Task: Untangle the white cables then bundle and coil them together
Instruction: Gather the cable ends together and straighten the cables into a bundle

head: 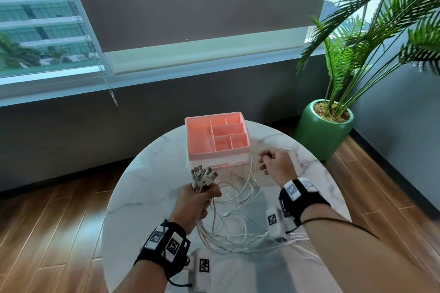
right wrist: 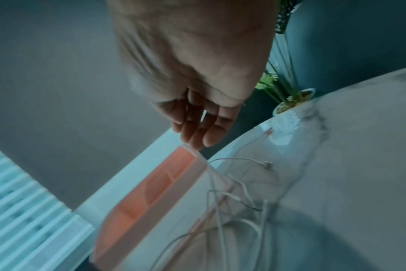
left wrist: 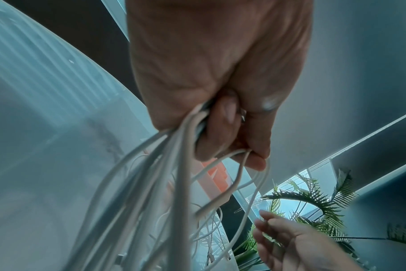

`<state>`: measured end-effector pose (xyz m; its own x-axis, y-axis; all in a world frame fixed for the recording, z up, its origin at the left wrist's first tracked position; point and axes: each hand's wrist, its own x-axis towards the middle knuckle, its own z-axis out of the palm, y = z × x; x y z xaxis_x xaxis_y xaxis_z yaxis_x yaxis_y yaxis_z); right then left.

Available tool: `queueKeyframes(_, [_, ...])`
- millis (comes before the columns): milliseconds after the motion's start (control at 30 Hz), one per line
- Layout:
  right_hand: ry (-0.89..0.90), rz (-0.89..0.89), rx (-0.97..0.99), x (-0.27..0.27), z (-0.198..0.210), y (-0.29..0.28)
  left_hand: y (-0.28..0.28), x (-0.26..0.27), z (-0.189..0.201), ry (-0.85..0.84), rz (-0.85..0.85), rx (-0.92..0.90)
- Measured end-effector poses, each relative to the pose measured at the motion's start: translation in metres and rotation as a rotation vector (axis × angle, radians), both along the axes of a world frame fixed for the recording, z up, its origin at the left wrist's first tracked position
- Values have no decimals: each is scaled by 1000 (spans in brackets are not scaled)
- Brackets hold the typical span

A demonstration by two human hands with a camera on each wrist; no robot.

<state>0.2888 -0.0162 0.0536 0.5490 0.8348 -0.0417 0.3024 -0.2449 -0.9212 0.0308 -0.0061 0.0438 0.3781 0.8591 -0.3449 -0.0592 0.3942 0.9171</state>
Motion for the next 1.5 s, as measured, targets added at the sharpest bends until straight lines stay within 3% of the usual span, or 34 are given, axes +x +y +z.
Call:
queueKeyframes(100, [-65, -62, -223, 13, -26, 16, -3, -6, -3, 7, -16, 12])
queueKeyframes(200, [-70, 5, -392, 12, -52, 27, -6, -10, -3, 32, -32, 27])
queueKeyframes(367, [1, 17, -471, -6, -75, 36, -5, -12, -4, 40, -52, 50])
queueKeyframes(433, [-5, -7, -456, -9, -64, 33, -1, -10, -4, 63, -9, 42])
queueKeyframes(600, [-245, 104, -493, -2, -5, 23, 16, 0, -6, 89, 179, -12])
queueKeyframes(700, [-282, 170, -520, 0, 37, 16, 24, 8, -5, 100, 212, -34])
queueKeyframes(767, [-340, 109, -546, 3, 62, 15, 27, 13, -4, 106, 207, -29])
queueKeyframes(867, [-256, 17, -386, 5, 94, 20, 29, 18, -4, 129, 180, -2])
queueKeyframes(1033, [451, 195, 171, -12, 177, 14, 29, 21, -5, 172, 161, 19])
queueKeyframes(1167, [775, 404, 483, -18, 226, 5, 27, 19, -4, 197, 188, 8])
queueKeyframes(1267, [720, 453, 472, -21, 228, 3, 24, 14, 0, 143, 194, 3])
queueKeyframes(1367, [517, 404, 398, -23, 205, 3, 21, 11, 4, 77, 180, -7])
queueKeyframes(1500, [418, 388, 306, -26, 179, -2, 18, 7, 3, 86, 183, -10])
